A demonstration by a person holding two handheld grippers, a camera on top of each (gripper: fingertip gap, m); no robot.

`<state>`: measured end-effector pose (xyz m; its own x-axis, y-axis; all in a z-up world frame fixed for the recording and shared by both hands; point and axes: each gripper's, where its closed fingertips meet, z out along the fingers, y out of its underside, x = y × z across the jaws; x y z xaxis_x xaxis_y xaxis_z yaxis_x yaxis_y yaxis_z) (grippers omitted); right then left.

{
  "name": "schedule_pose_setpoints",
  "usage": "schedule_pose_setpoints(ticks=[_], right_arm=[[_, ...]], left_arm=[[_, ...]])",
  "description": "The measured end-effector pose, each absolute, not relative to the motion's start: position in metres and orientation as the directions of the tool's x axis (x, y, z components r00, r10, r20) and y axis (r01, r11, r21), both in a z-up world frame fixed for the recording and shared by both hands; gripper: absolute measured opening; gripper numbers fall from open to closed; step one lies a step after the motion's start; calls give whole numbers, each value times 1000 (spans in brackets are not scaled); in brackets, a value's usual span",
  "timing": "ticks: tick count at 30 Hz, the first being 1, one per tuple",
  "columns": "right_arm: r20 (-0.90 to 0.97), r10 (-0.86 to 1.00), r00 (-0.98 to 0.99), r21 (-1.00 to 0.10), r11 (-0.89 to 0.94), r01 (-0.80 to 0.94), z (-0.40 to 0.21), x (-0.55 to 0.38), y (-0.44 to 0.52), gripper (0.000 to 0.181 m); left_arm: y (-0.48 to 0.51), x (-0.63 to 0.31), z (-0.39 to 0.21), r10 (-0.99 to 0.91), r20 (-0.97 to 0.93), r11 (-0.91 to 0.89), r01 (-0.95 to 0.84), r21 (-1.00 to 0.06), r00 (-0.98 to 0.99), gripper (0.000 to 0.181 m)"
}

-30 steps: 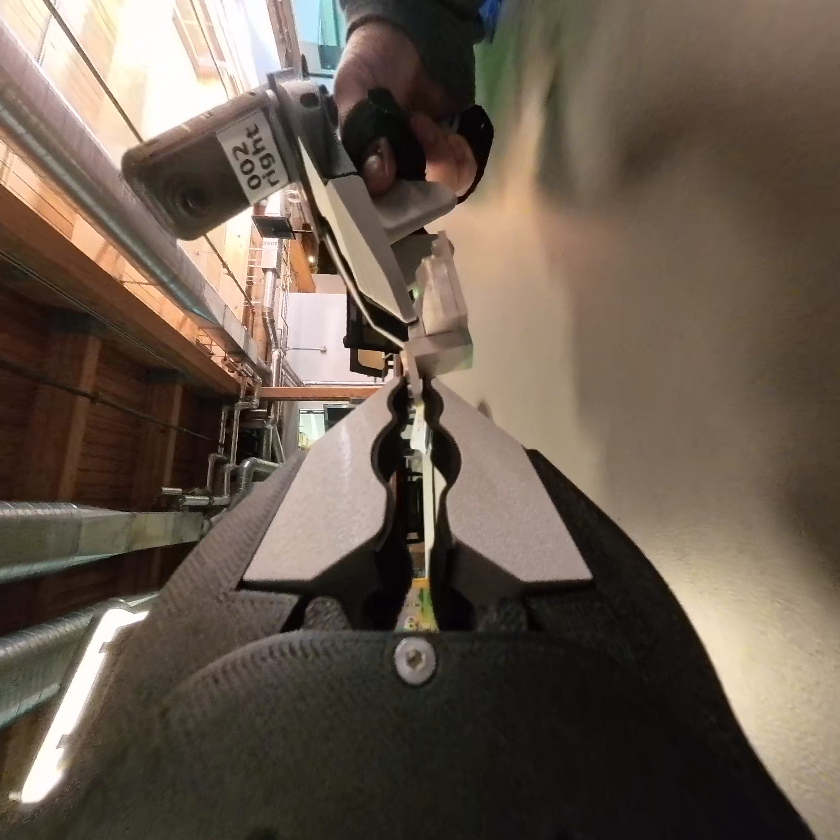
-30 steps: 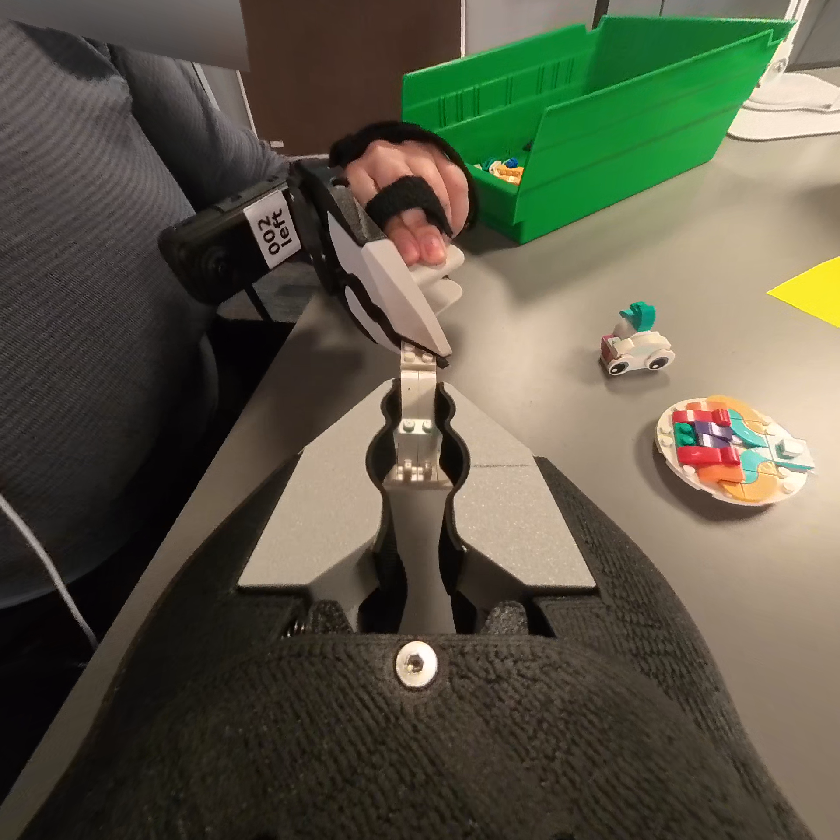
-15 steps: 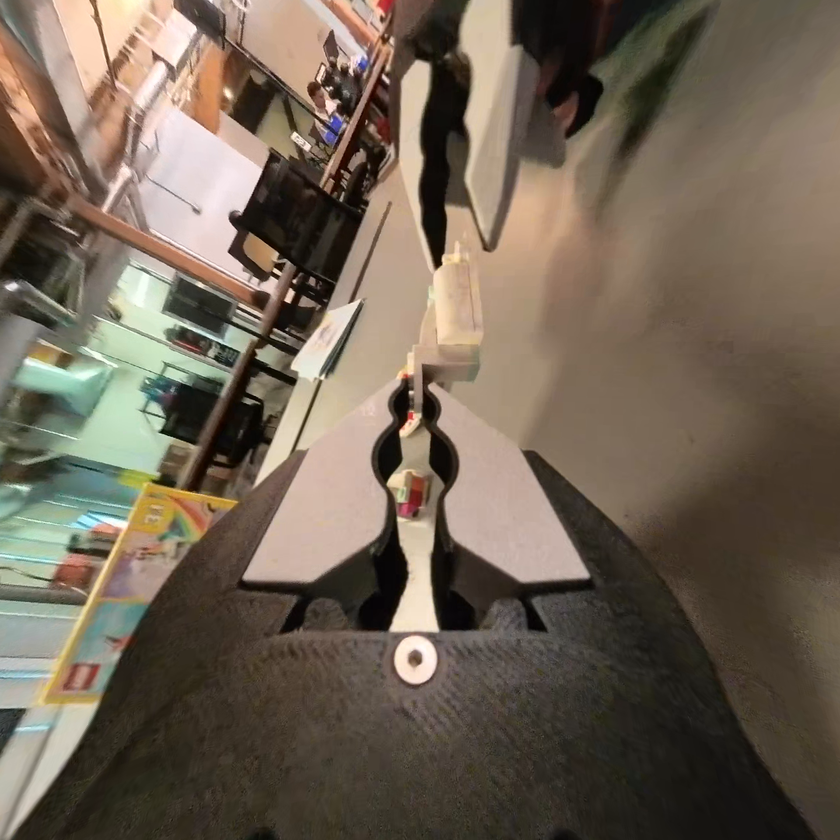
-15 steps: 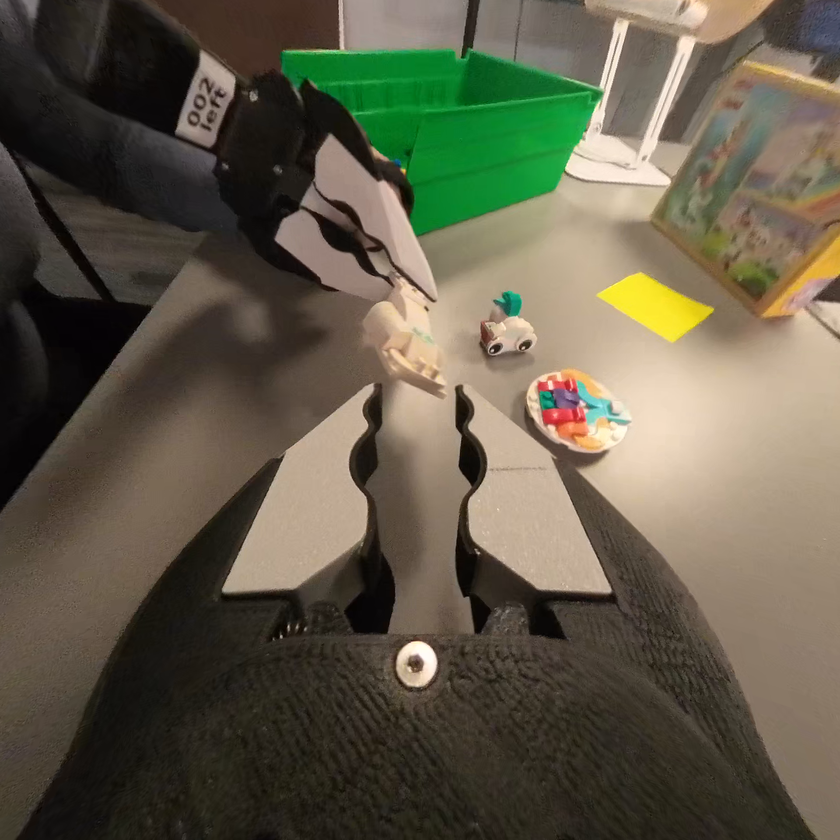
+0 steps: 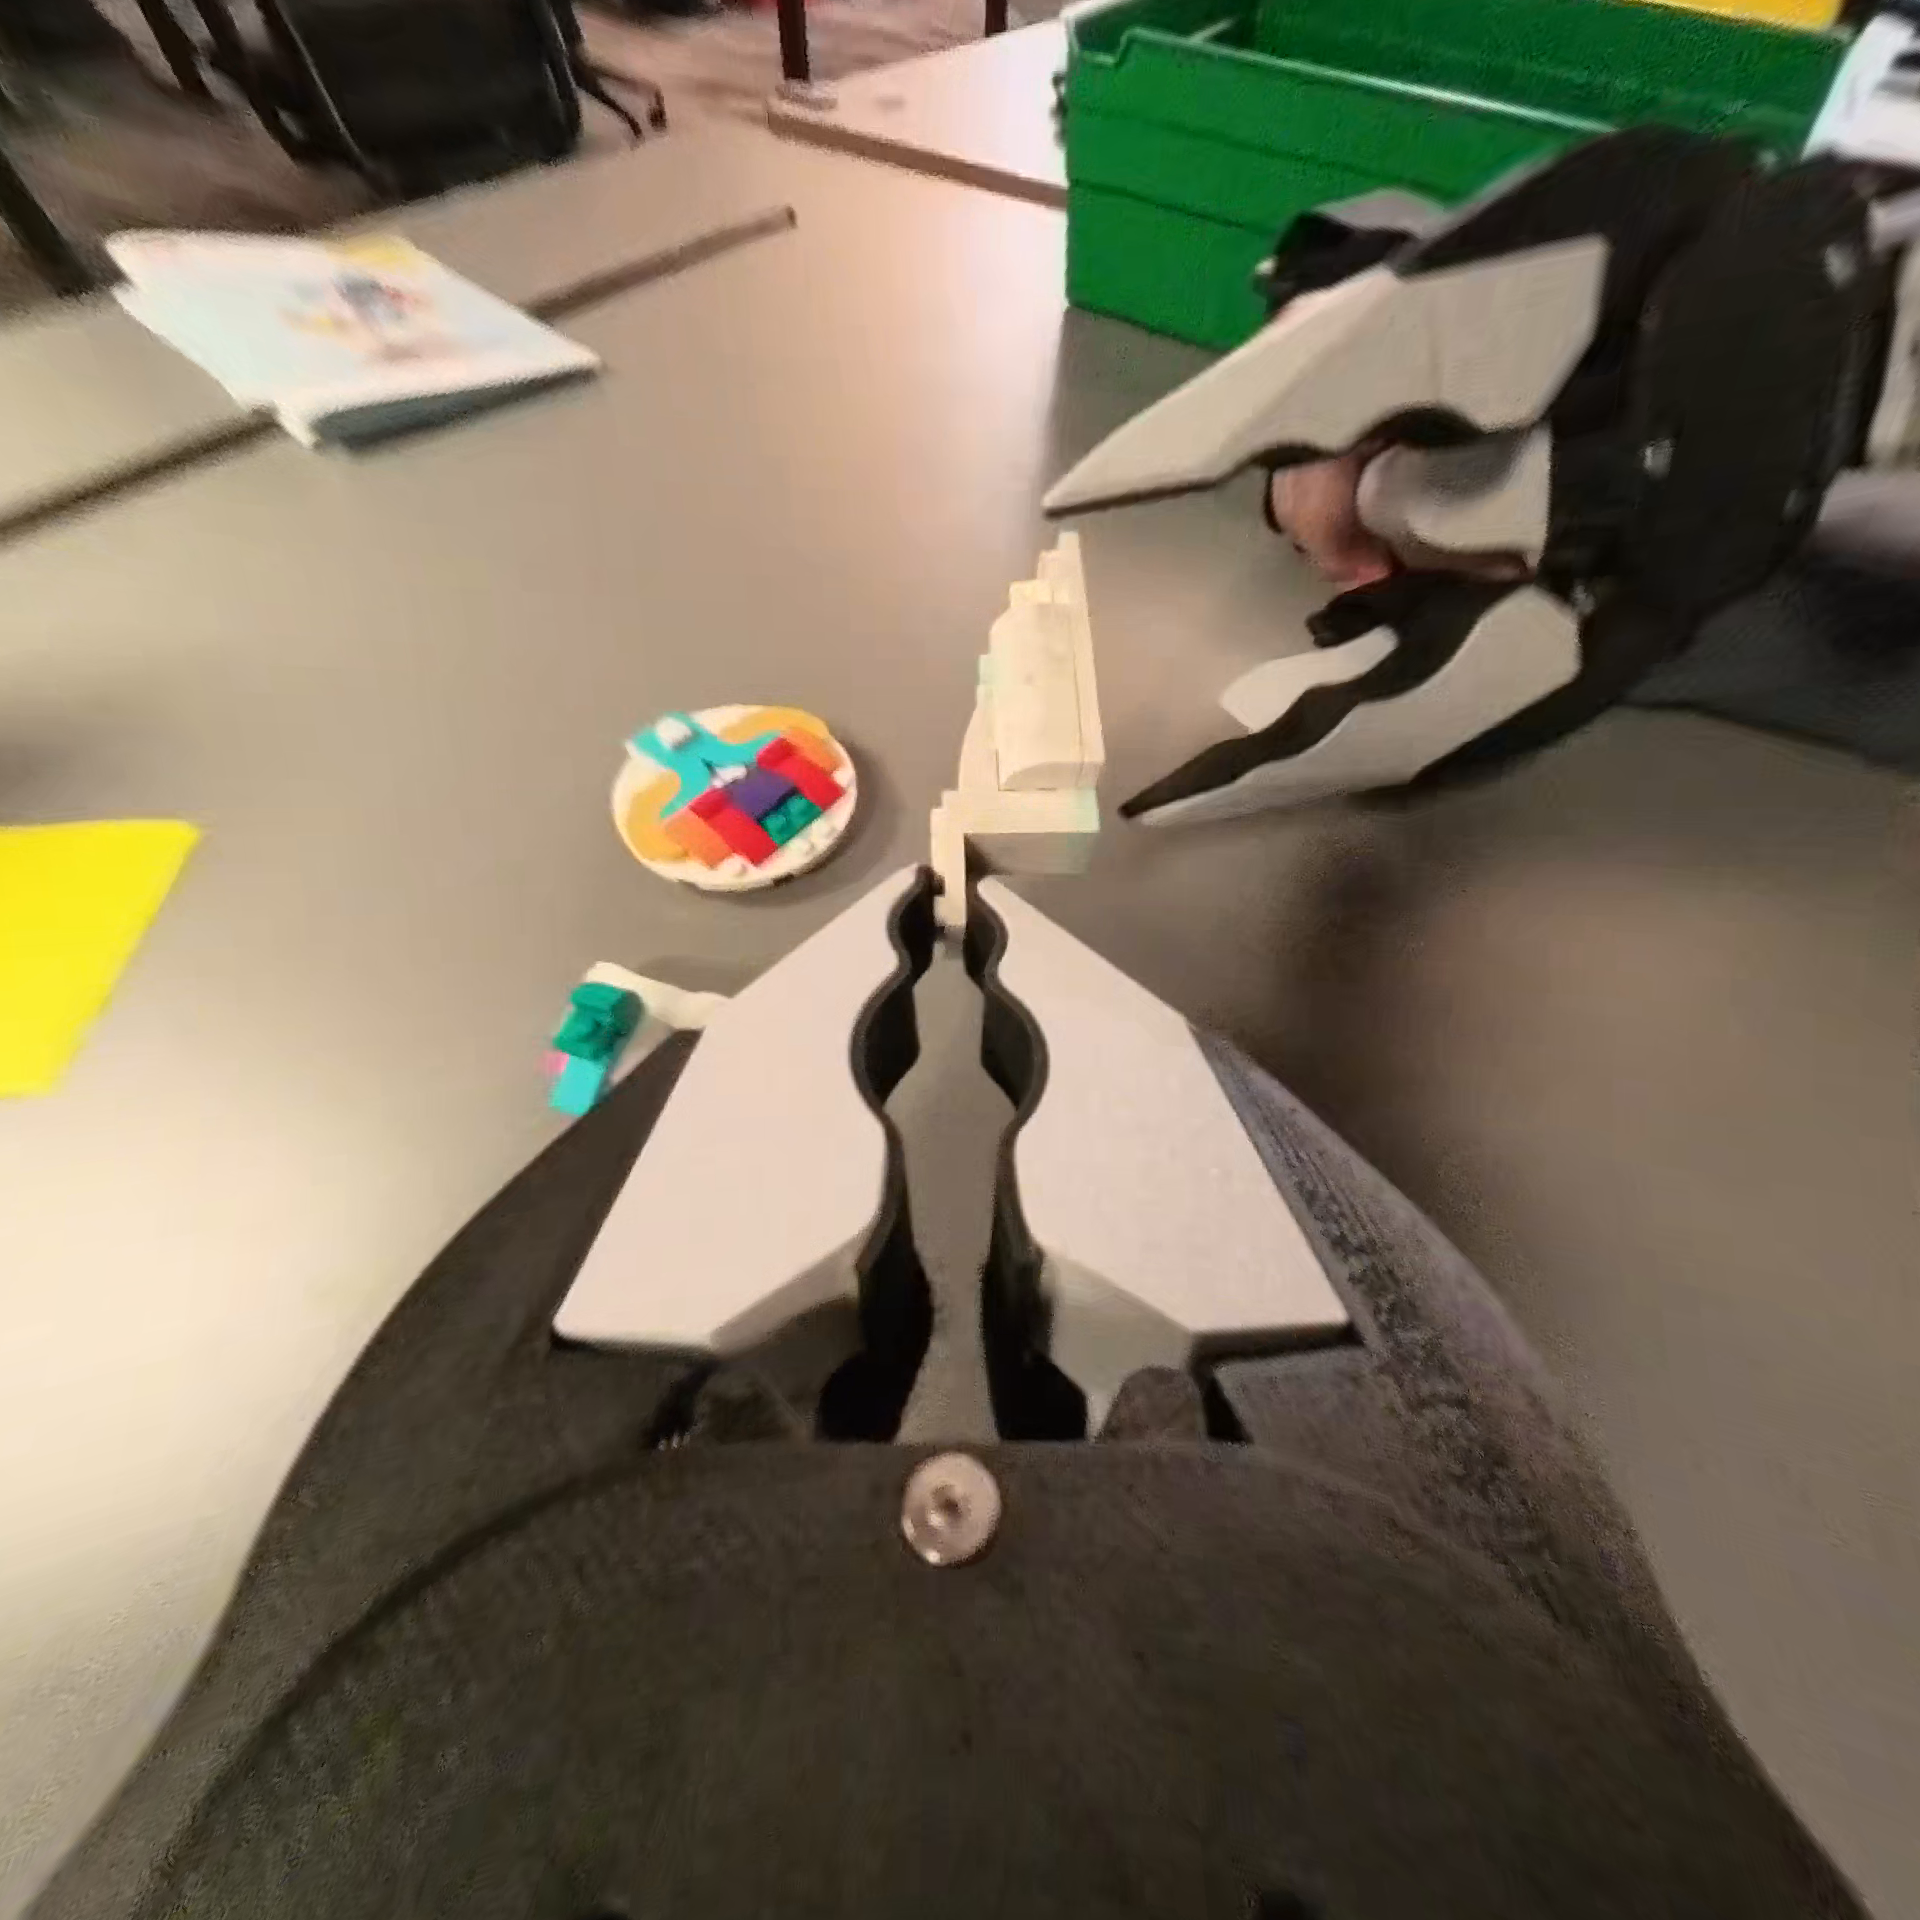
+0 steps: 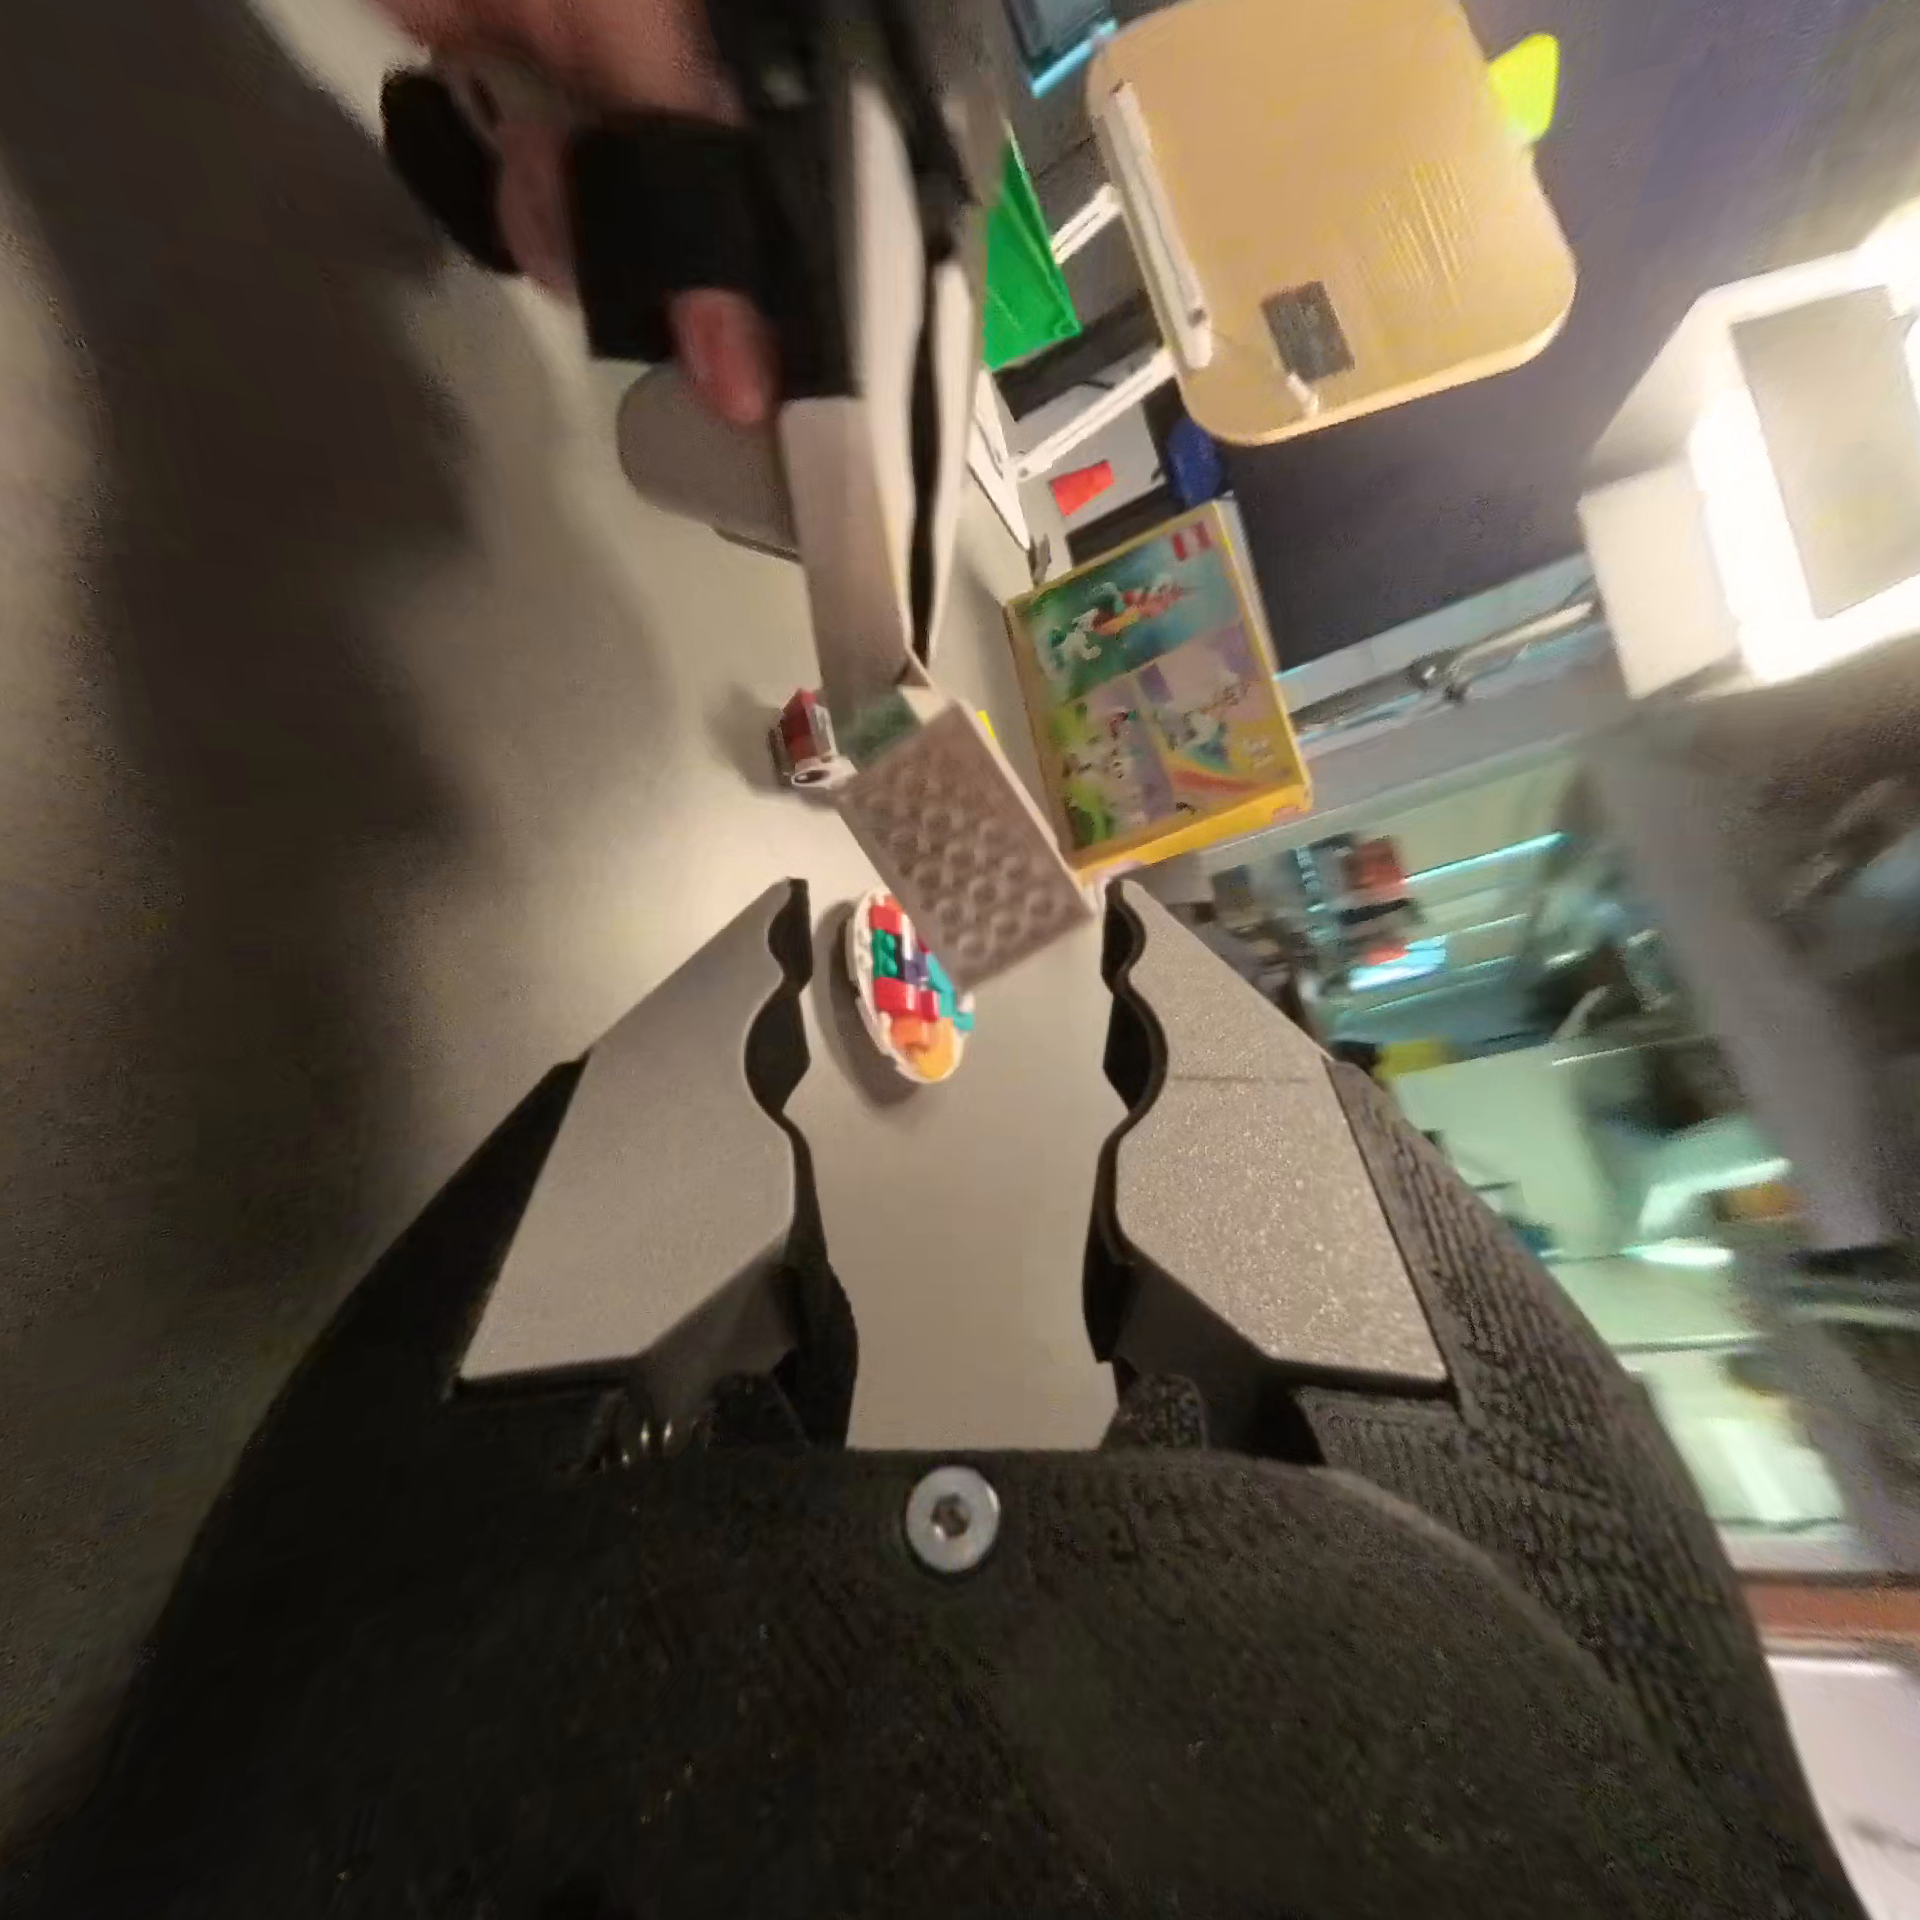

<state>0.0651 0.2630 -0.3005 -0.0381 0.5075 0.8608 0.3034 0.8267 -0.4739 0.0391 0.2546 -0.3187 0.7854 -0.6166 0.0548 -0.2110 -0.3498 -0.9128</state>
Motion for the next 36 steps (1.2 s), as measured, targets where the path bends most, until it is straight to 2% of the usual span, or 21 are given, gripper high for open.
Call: schedule_pose_setpoints(ticks=[5,8,10,14,16,18,21,27,30,32,34,35,36], right_arm=[[969,229,-92,-178,908,378,-315,52,263,51],[980,175,-94,-124,908,400,-315,49,264,49],[984,149,-99,-96,905,414,-314,49,263,36],[978,172,-116,-105,893,438,-317,51,266,35],[971,214,-107,-145,884,445,-315,51,267,34],[965,240,-104,-172,882,439,-315,52,267,34],[950,299,-89,-237,877,418,-312,54,266,34],[936,346,-66,-305,889,342,-299,58,251,34],[862,500,-81,-463,842,276,-293,62,244,34],[753,651,-96,-620,750,229,-290,64,241,34],[522,846,-113,-829,534,169,-282,65,241,33],[348,928,-134,-918,367,152,-280,66,243,33],[160,974,-162,-974,182,136,-277,66,245,33]], left_arm=[[253,48,-327,-608,275,-507,-98,-856,745,3],[251,50,-329,-612,291,-525,-102,-845,735,3],[250,54,-330,-618,301,-536,-108,-837,727,3],[251,56,-334,-623,282,-530,-128,-838,730,4],[252,57,-329,-638,262,-493,-123,-861,724,6],[251,59,-327,-667,205,-442,-159,-883,716,16],[250,61,-323,-691,151,-388,-186,-903,707,13],[244,59,-314,-701,336,-463,-44,-885,630,3],[237,64,-309,-730,383,-472,-12,-882,566,4],[232,66,-303,-777,328,-409,-36,-912,537,7],[230,67,-286,-812,244,-284,6,-959,530,11],[233,65,-278,-807,209,-226,38,-973,553,23],[236,62,-273,-790,187,-191,56,-980,583,44]])
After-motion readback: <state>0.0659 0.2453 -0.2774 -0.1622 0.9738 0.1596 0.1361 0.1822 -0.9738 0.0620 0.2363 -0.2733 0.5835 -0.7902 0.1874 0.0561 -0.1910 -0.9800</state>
